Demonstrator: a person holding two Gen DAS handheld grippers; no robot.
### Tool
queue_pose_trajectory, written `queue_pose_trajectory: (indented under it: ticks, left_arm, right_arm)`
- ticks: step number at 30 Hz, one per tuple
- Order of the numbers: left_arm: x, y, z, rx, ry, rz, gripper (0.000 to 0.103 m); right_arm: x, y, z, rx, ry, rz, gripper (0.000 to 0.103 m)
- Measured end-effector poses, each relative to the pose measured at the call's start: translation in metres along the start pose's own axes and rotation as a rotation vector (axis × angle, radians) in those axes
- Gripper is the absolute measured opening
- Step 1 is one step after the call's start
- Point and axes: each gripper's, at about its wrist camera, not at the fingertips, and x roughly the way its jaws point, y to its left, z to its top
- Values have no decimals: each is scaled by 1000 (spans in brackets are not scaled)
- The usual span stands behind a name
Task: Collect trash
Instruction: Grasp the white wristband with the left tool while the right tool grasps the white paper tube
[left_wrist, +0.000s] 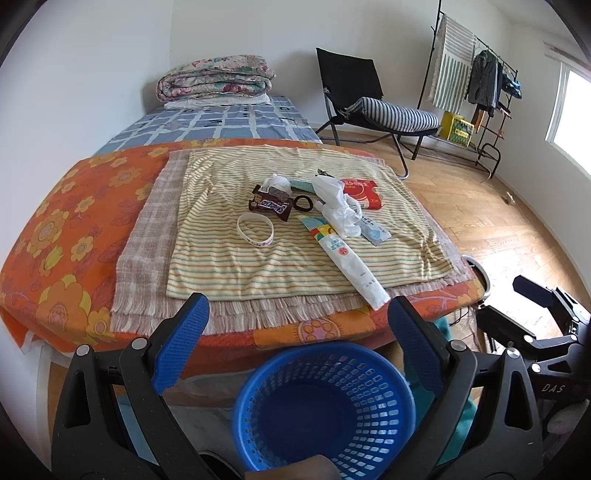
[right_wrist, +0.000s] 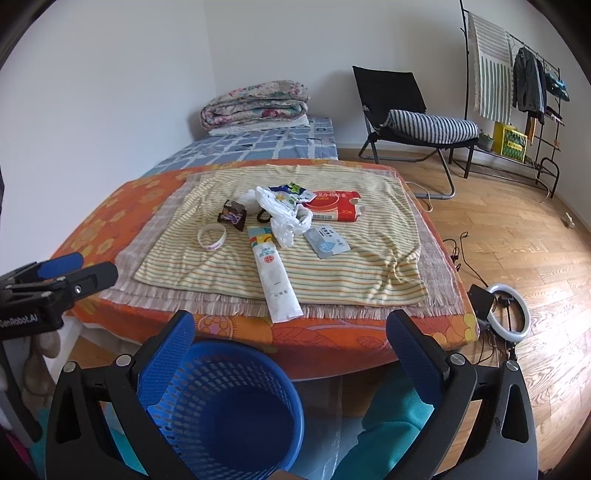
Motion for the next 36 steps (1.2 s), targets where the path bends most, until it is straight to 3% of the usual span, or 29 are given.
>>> queue_pose_trajectory:
  ticks: [9, 13, 15, 19, 23, 25, 30, 32, 36]
  left_arm:
    - [53, 27, 36, 53, 83, 41, 98]
    - [84, 36, 54, 65, 127, 52, 81]
    - [100, 43, 60, 51, 152, 54, 77]
    - [136, 57, 66, 20, 220, 59, 56]
    - [170, 71, 69, -32, 286, 53, 44]
    - [185, 79, 69, -67, 312, 49, 44]
    - [210, 92, 73, -137, 348, 30, 43]
    - [217, 95, 74, -161, 358, 17, 38]
    - [233, 97, 76, -193, 372, 11, 37]
  right_arm:
    - [25, 1, 6, -34, -11, 4, 102]
    - [43, 3, 13, -58, 24, 13, 102]
    - [53, 6, 16, -76, 34, 26, 102]
    - [78, 9, 20, -103, 59, 35, 102]
    - [106, 10, 24, -100, 108, 67, 93]
    - [122, 10, 27, -87, 138, 84, 83]
    - [162, 9, 29, -37, 221, 128, 71]
    - [175, 9, 29, -20, 243, 137, 71]
    - [195, 14, 32, -24, 267, 129, 71]
